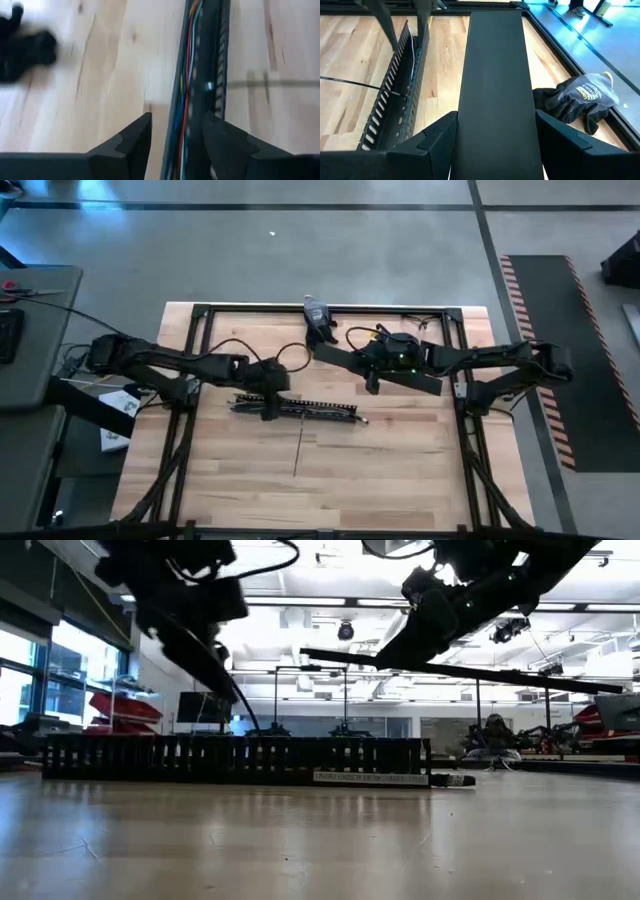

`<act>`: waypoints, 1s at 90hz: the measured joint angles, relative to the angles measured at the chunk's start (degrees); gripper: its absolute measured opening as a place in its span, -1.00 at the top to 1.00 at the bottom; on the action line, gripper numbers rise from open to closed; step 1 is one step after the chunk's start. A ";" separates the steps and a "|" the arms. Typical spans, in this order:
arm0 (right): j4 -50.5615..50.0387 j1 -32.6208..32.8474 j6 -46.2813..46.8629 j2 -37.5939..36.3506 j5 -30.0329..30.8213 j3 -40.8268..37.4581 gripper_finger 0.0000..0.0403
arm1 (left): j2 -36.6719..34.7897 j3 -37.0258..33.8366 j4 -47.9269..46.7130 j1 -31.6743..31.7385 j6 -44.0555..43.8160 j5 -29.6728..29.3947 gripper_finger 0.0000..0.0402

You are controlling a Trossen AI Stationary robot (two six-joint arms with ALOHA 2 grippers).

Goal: Ziptie cables
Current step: Close the black cable duct

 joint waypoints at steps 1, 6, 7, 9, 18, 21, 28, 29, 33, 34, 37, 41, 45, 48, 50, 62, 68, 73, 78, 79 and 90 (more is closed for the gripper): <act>0.00 0.00 -0.01 0.00 0.00 0.00 -0.06 | 0.50 0.00 0.86 0.00 0.08 0.00 0.21; 0.01 0.00 0.00 0.00 -0.02 0.00 -0.06 | 3.25 0.01 4.80 0.00 0.48 -0.01 0.21; 0.03 0.00 0.00 0.00 -0.01 0.00 -0.06 | 3.81 0.02 5.41 0.00 0.63 -0.02 0.21; 0.01 0.00 0.00 0.00 0.00 0.00 -0.06 | 5.04 0.00 6.52 0.00 0.75 -0.07 0.21; -0.02 0.00 0.00 0.00 -0.05 0.00 -0.06 | 9.82 0.00 9.39 -0.02 2.16 -0.57 0.21; -0.01 0.00 -0.02 0.00 -0.11 0.00 -0.06 | 10.94 0.00 10.05 -0.01 2.68 -0.89 0.21; -0.02 0.00 0.00 0.00 -0.17 0.00 -0.06 | 13.09 0.00 10.70 0.00 3.60 -1.02 0.24; -0.02 0.00 -0.01 0.00 -0.17 0.00 -0.06 | 13.33 0.00 10.66 0.00 3.75 -0.99 0.25; -0.02 0.00 -0.07 0.00 -0.18 0.00 -0.06 | 14.13 0.00 10.26 0.00 4.13 -0.93 0.31; -0.02 0.00 -0.08 0.00 -0.18 0.00 -0.06 | 14.31 0.00 10.15 0.00 4.16 -0.91 0.33; -0.02 0.00 -0.08 0.00 -0.19 0.00 -0.06 | 14.54 0.00 9.84 0.00 4.22 -0.83 0.40; -0.02 0.00 -0.11 0.00 -0.19 0.00 -0.06 | 14.57 0.02 9.22 0.00 4.29 -0.86 0.52; -0.02 0.00 -0.11 0.00 -0.20 0.00 -0.06 | 14.47 0.02 8.25 -0.02 4.31 -0.85 0.66; -0.02 0.00 -0.15 0.00 -0.20 0.00 -0.06 | 14.36 0.00 7.20 -0.04 4.35 -0.85 0.77; -0.02 0.00 -0.15 0.00 -0.20 0.00 -0.06 | 14.25 -0.04 6.61 -0.07 4.39 -0.87 0.84; -0.02 0.00 -0.15 0.00 -0.20 0.00 -0.06 | 12.44 -0.02 3.55 -0.07 6.02 -1.09 0.95; -0.01 0.00 -0.15 0.00 -0.20 0.00 -0.06 | 11.87 -0.02 0.52 -0.07 7.21 -1.87 0.98; -0.04 0.00 -0.02 0.00 -0.20 0.00 -0.06 | 11.51 0.04 -2.04 -0.07 8.28 -2.19 0.99; -0.03 0.00 -0.03 0.00 -0.20 0.00 -0.06 | 11.18 0.17 -4.65 -0.07 9.51 -2.54 0.99; -0.04 0.00 -0.04 0.00 -0.20 0.00 -0.06 | 11.16 0.19 -5.07 -0.07 9.83 -2.60 0.99; -0.04 0.00 -0.02 0.00 -0.20 0.00 -0.06 | 10.81 0.30 -9.72 -0.09 12.31 -2.94 0.99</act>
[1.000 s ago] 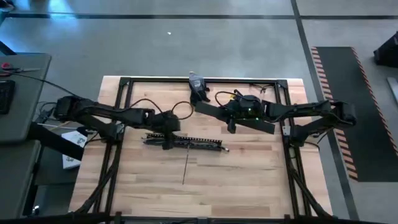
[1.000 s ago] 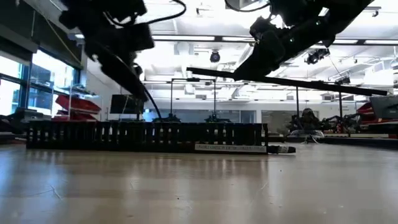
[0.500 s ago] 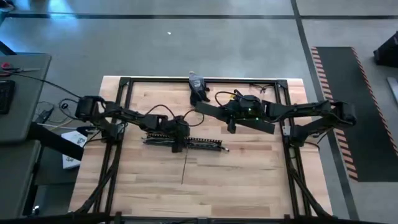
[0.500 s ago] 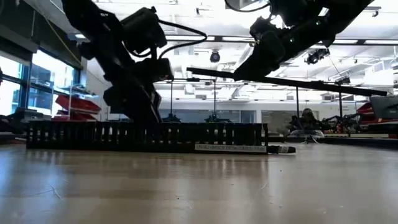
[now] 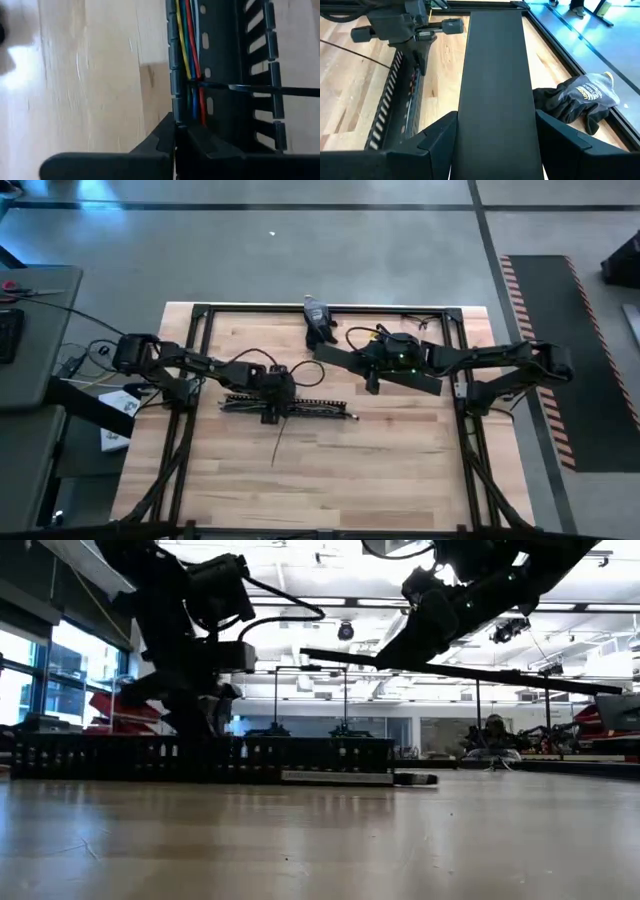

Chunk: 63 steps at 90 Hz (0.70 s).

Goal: Ziptie cables
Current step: Close the black cable duct

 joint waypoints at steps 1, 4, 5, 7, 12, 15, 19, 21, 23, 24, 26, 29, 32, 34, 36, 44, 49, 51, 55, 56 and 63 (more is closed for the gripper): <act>0.00 -0.01 0.00 0.00 0.00 0.00 -0.06 | -0.01 -0.01 -0.40 0.00 0.12 -0.05 0.99; 0.00 -0.01 0.00 0.00 0.00 0.00 -0.06 | -0.07 -0.01 -1.35 0.00 0.45 -0.27 1.00; 0.00 -0.02 -0.01 0.00 0.00 0.00 -0.06 | -0.20 -0.01 -1.70 0.00 0.53 -0.32 1.00; 0.00 0.00 -0.03 0.00 0.00 0.00 -0.06 | -0.41 -0.03 -2.32 0.00 0.76 -0.44 1.00; 0.00 -0.01 -0.05 0.00 0.00 0.00 -0.06 | -1.00 -0.08 -3.62 -0.02 0.94 -0.98 1.00; -0.01 0.00 -0.03 0.00 0.00 0.00 -0.06 | -1.53 -0.19 -4.59 -0.02 0.94 -1.36 1.00; 0.00 -0.02 -0.02 0.00 0.00 0.00 -0.06 | -2.27 -0.30 -5.90 0.00 0.93 -1.71 1.00; 0.00 -0.01 -0.07 0.00 0.00 0.00 -0.06 | -2.69 -0.34 -6.37 0.00 0.85 -2.07 1.00; -0.02 -0.01 -0.09 0.00 0.00 0.00 -0.06 | -3.08 -0.38 -7.00 0.00 0.56 -2.68 1.00; -0.02 -0.01 -0.09 0.00 0.00 0.00 -0.06 | -3.28 -0.42 -7.31 -0.01 0.26 -3.10 1.00; -0.02 -0.02 -0.11 0.00 0.00 0.00 -0.06 | -3.76 -0.49 -7.95 -0.02 -0.19 -3.98 0.99; 0.00 -0.01 -0.12 0.00 0.00 0.00 -0.06 | -4.56 -0.49 -8.58 -0.02 -0.73 -5.39 0.98; -0.01 0.00 -0.13 0.00 0.00 0.00 -0.06 | -5.42 -0.49 -8.96 0.00 -0.89 -6.74 0.96; -0.02 -0.01 -0.15 0.00 0.00 0.00 -0.06 | -6.00 -0.49 -9.26 0.04 -0.90 -7.19 0.94; -0.02 -0.02 -0.15 0.00 0.00 0.00 -0.06 | -6.60 -0.49 -9.59 0.07 -0.94 -7.40 0.92; -0.02 -0.02 -0.15 0.00 0.00 0.00 -0.06 | -8.95 -0.49 -9.84 0.06 -2.08 -7.57 0.79; -0.07 -0.02 -0.26 0.00 0.00 0.00 -0.06 | -10.69 -0.47 -9.65 0.04 -3.22 -7.58 0.70; -0.07 -0.02 -0.37 0.00 0.00 0.00 -0.06 | -11.46 -0.46 -9.64 0.04 -3.58 -7.59 0.66; -0.33 -0.02 -0.63 0.00 0.00 0.00 -0.06 | -12.96 -0.43 -9.60 0.02 -4.48 -7.58 0.58; -0.44 -0.02 -0.65 0.00 0.00 0.00 -0.06 | -13.37 -0.43 -9.59 0.02 -4.75 -7.58 0.55; -0.72 -0.02 -0.79 0.00 0.00 0.00 -0.06 | -16.31 -0.43 -9.22 0.04 -6.59 -7.53 0.42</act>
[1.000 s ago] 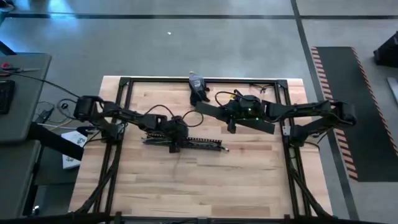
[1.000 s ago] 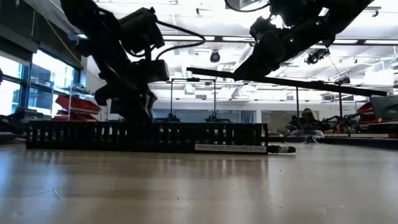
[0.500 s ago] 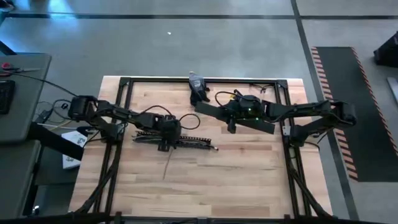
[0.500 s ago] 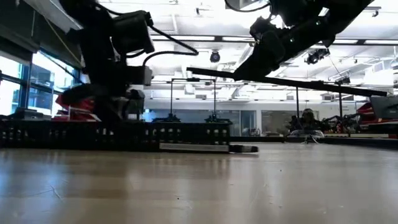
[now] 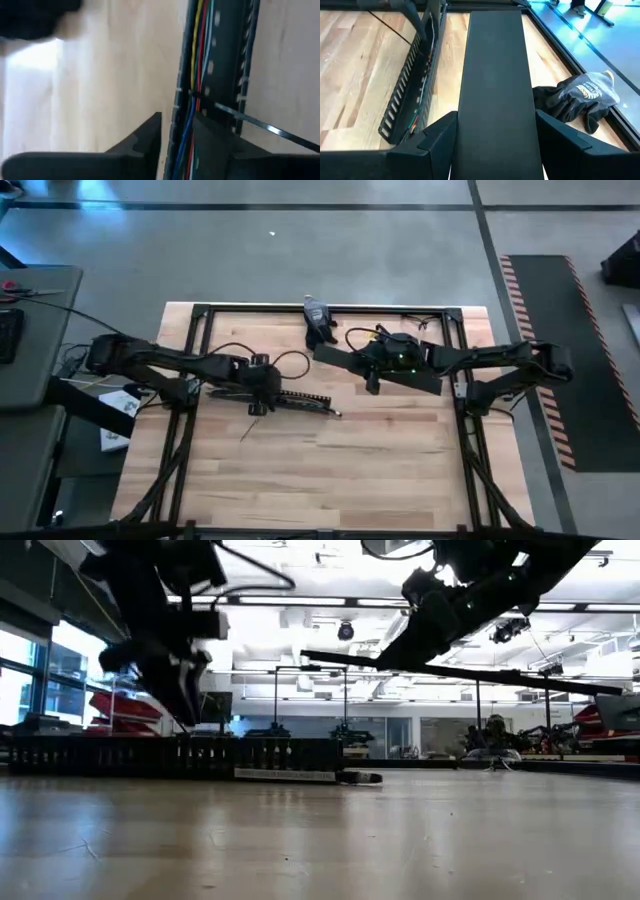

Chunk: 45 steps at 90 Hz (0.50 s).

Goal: Ziptie cables
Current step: Close the black cable duct

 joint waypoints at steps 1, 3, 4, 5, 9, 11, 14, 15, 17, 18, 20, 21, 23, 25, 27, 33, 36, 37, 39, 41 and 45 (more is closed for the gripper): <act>0.00 0.01 -0.07 0.00 0.00 0.00 -0.06 | -0.38 0.00 0.20 0.00 -0.27 0.04 0.40; 0.00 0.00 -0.33 0.00 0.00 0.00 -0.06 | -1.21 0.00 0.76 0.00 -0.88 0.35 0.36; -0.01 0.00 -0.43 0.00 0.00 0.00 -0.06 | -1.61 0.00 1.12 0.00 -1.14 0.64 0.35; -0.05 0.00 -0.47 0.00 0.00 0.00 -0.06 | -1.96 0.00 1.58 0.00 -1.32 0.97 0.33; -0.26 0.00 -0.60 -0.05 0.00 0.00 -0.06 | -2.99 0.02 4.13 0.00 -1.90 2.65 0.26; -0.28 0.00 -0.68 -0.18 -0.02 0.00 -0.06 | -3.29 0.02 5.79 0.00 -2.13 3.72 0.23; -0.24 0.00 -0.68 -0.34 -0.17 0.00 -0.06 | -3.40 0.02 8.81 -0.02 -2.41 5.29 0.18; -0.21 0.00 -0.68 -0.39 -0.24 0.00 -0.06 | -3.37 0.02 9.91 -0.02 -2.48 5.73 0.17; -0.20 0.00 -0.62 -0.53 -0.38 0.00 -0.06 | -3.14 0.04 12.07 -0.02 -2.47 6.57 0.14; -0.29 0.00 -0.57 -0.66 -0.44 0.00 -0.06 | -3.01 0.04 13.18 -0.02 -2.46 6.99 0.12; -0.64 0.00 -0.49 -0.90 -0.55 0.00 -0.06 | -2.46 0.04 15.42 -0.03 -2.22 7.98 0.09; -0.87 0.00 -0.49 -1.00 -0.60 0.00 -0.06 | -2.16 0.04 16.40 -0.04 -1.98 8.42 0.08; -1.30 0.00 -0.49 -1.14 -0.66 0.00 -0.06 | -1.44 0.04 18.34 -0.07 -1.44 9.21 0.05; -1.48 0.00 -0.48 -1.20 -0.66 0.00 -0.06 | -0.54 0.04 20.33 -0.07 -0.69 10.13 0.02; -1.66 0.00 -0.44 -1.27 -0.66 0.00 -0.06 | 0.43 0.04 22.33 -0.07 0.15 10.90 -0.01; -3.10 0.00 0.00 -1.50 -0.68 0.00 -0.06 | 4.02 0.04 28.40 -0.07 1.77 12.21 -0.10; -3.24 0.00 0.39 -1.51 -0.77 0.00 -0.06 | 6.07 0.04 31.76 -0.07 1.90 12.58 -0.15; -3.31 0.00 0.50 -1.51 -0.80 0.00 -0.06 | 6.73 0.04 32.77 -0.07 1.91 12.64 -0.16; -3.56 0.00 0.61 -1.51 -0.84 0.00 -0.06 | 8.18 0.07 34.72 -0.04 2.00 12.70 -0.20; -3.95 0.00 0.61 -1.51 -0.85 0.00 -0.06 | 9.63 0.07 36.30 -0.04 2.26 12.80 -0.23; -4.82 0.00 0.61 -1.51 -0.87 0.00 -0.06 | 12.45 0.07 38.94 -0.04 3.52 13.28 -0.29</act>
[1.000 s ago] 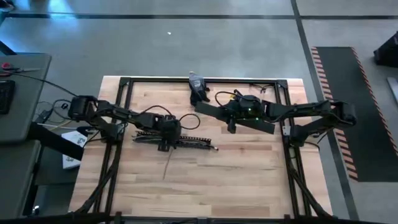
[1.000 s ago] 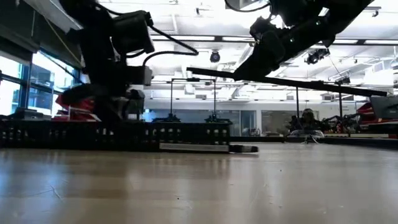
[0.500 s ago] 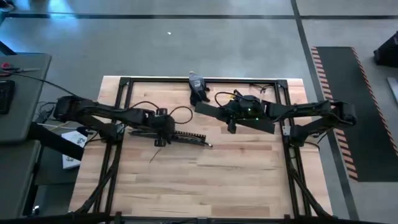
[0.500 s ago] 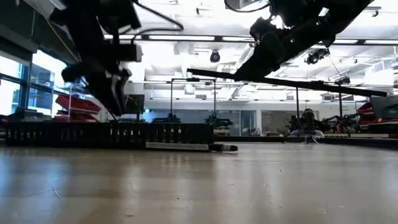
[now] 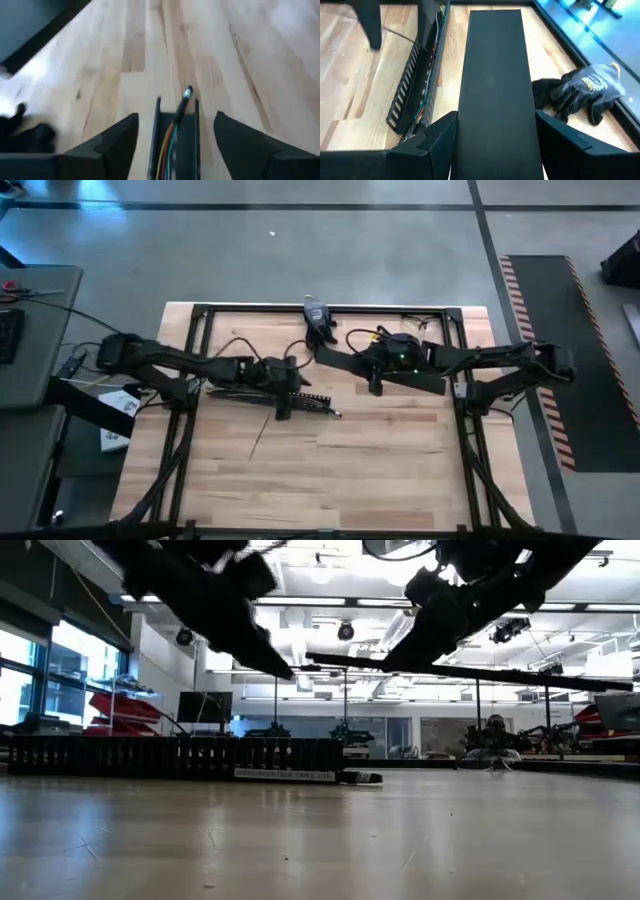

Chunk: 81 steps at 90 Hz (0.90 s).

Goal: Ziptie cables
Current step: Close the black cable duct

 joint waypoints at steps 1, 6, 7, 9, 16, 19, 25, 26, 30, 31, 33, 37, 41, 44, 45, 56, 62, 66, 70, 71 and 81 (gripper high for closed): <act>-0.12 0.00 0.00 0.00 0.01 0.00 -0.06 | 0.63 0.00 0.52 0.00 0.41 0.19 -0.30; -0.50 0.00 0.01 0.00 -0.01 0.00 -0.06 | 3.59 0.00 2.72 0.01 2.28 1.03 -0.36; -0.55 0.00 0.02 0.00 -0.01 0.00 -0.06 | 4.05 0.00 3.09 0.02 2.52 1.08 -0.37; -0.52 0.00 0.00 0.00 -0.01 0.00 -0.06 | 4.88 0.00 3.66 0.02 2.81 1.10 -0.39; -0.47 0.00 0.00 0.00 -0.01 0.00 -0.06 | 7.39 0.02 4.80 0.02 3.09 0.71 -0.44; -0.47 0.00 0.00 0.00 -0.01 0.00 -0.06 | 8.30 0.02 4.85 0.02 3.08 0.58 -0.45; -0.43 0.00 0.00 -0.02 -0.01 0.00 -0.06 | 10.11 0.02 5.46 0.02 3.05 0.47 -0.47; -0.43 0.00 0.00 -0.01 -0.01 0.00 -0.06 | 10.39 0.02 5.63 0.02 3.05 0.51 -0.47; -0.47 0.00 0.00 -0.01 -0.01 0.00 -0.06 | 11.57 0.02 6.40 0.02 3.05 0.72 -0.47; -0.46 0.00 0.00 -0.02 -0.01 0.00 -0.06 | 11.86 0.02 6.73 0.02 3.05 0.72 -0.47; -0.44 0.00 0.00 -0.01 -0.01 0.00 -0.06 | 12.42 0.03 7.55 0.02 3.05 0.65 -0.47; -0.45 0.00 0.00 -0.02 -0.03 0.00 -0.06 | 13.55 0.04 9.00 0.02 3.05 -0.10 -0.47; -0.45 0.00 0.00 -0.02 -0.02 0.00 -0.06 | 14.54 0.04 10.48 -0.01 3.03 -1.25 -0.47; -0.47 0.01 0.00 -0.02 -0.03 0.00 -0.06 | 15.11 0.04 11.40 -0.02 3.02 -2.17 -0.47; -0.49 0.02 0.00 -0.02 -0.03 0.00 -0.06 | 15.23 0.04 11.63 -0.02 3.01 -2.40 -0.47; -0.52 0.00 0.00 -0.02 -0.05 0.00 -0.06 | 16.32 0.07 13.39 0.11 1.07 -3.08 -0.46; -0.47 0.00 0.00 -0.02 -0.11 0.00 -0.06 | 16.32 0.07 13.31 0.11 -0.06 -2.66 -0.43; -0.47 0.00 -0.02 -0.02 -0.28 0.00 -0.06 | 16.31 0.08 13.59 0.11 -0.77 -2.58 -0.40; -0.47 0.00 -0.03 -0.02 -0.33 0.00 -0.06 | 16.31 0.07 14.02 0.11 -1.79 -2.83 -0.37; -0.47 0.00 -0.04 -0.02 -0.33 0.00 -0.06 | 16.31 0.07 14.20 0.11 -2.11 -2.93 -0.36; -0.45 0.00 -0.07 -0.02 -0.34 0.00 -0.06 | 16.36 0.07 16.56 0.11 -4.70 -3.67 -0.32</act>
